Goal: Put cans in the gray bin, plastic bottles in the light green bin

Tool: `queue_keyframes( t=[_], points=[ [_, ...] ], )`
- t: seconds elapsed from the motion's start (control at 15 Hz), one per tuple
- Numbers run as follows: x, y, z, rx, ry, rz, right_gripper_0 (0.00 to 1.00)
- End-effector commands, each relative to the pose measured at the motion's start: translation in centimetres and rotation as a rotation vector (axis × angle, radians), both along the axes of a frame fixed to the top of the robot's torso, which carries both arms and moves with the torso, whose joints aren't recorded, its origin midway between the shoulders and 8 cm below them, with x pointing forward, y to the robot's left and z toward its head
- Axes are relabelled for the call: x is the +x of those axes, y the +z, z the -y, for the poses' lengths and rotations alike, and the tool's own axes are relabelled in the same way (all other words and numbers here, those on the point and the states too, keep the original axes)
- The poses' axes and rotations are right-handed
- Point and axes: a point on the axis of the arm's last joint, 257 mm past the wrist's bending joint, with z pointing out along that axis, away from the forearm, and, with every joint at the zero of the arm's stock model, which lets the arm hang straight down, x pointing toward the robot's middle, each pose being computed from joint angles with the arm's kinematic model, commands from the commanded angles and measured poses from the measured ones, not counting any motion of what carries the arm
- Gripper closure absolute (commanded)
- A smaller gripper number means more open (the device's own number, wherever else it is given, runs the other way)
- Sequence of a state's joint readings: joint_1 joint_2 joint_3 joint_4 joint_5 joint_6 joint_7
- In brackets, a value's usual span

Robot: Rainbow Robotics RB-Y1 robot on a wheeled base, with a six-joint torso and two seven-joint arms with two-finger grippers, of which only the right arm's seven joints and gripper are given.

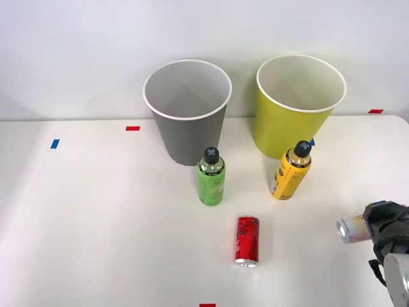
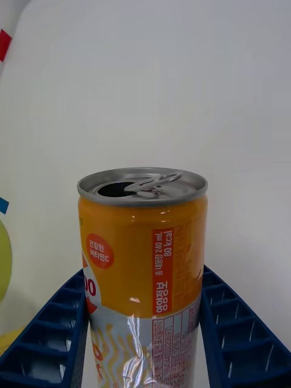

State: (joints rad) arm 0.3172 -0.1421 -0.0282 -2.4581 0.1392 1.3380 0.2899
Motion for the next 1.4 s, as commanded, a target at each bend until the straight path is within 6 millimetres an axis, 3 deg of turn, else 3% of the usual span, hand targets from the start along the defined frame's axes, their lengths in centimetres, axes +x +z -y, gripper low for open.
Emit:
queue_keyframes(
  t=[0.07,0.47,0.67,0.73,0.93,1.27,1.4],
  points=[
    [1.3,2.6,0.1,-0.196,0.105,0.049,0.56],
    [4.0,8.0,-1.3,-0.533,0.273,0.19,0.56],
    [5.3,10.7,-2.6,-0.621,0.331,0.275,0.56],
    [5.7,11.4,-3.1,-0.633,0.345,0.301,0.61],
    [6.7,13.9,-4.9,-0.674,0.381,0.392,0.91],
    [7.7,18.2,-7.2,-0.673,0.396,0.563,0.99],
    [7.8,20.2,-9.9,-0.666,0.443,0.669,1.0]
  ],
)
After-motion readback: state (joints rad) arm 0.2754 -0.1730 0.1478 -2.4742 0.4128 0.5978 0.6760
